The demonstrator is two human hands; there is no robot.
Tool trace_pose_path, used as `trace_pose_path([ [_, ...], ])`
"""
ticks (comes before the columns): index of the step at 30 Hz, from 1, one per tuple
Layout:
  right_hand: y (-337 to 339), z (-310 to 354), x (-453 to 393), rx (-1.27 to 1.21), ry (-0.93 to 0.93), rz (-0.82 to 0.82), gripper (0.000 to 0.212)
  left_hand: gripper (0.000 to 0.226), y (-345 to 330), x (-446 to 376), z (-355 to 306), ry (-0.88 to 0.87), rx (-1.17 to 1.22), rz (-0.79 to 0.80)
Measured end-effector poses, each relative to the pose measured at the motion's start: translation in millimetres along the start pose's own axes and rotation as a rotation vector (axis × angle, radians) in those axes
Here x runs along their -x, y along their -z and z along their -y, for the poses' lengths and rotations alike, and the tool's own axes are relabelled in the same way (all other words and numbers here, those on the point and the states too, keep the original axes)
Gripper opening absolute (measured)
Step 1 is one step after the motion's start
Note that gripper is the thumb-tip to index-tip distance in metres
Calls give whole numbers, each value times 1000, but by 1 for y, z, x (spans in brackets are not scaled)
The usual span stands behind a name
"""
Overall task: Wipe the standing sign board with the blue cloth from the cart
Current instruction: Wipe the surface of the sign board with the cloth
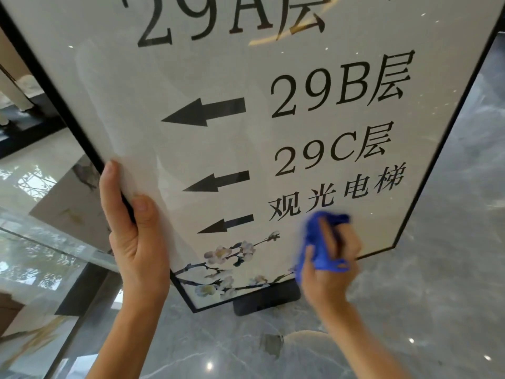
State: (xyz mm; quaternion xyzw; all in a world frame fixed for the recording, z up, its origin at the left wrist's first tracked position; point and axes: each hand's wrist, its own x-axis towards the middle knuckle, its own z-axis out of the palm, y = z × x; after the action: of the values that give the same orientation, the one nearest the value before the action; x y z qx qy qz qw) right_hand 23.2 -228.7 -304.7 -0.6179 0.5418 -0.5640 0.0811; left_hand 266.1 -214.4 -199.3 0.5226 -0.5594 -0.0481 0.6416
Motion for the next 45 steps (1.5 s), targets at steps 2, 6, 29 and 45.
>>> trace_pose_path([
  [2, -26, 27, 29, -36, 114, 205, 25, 49, 1, 0, 0, -15, 0, 21],
  [6, -66, 57, 64, 119, 432, 296, 42, 49, 3, -2, 0, -19, 23, 44],
  [29, 86, -68, -58, 468, -3, 7, 47, 47, 11, 1, -4, 264, 10, -11],
  [45, -10, 76, 16, 98, -95, 258, 91, 39, 12, -6, -37, 536, -59, 3],
])
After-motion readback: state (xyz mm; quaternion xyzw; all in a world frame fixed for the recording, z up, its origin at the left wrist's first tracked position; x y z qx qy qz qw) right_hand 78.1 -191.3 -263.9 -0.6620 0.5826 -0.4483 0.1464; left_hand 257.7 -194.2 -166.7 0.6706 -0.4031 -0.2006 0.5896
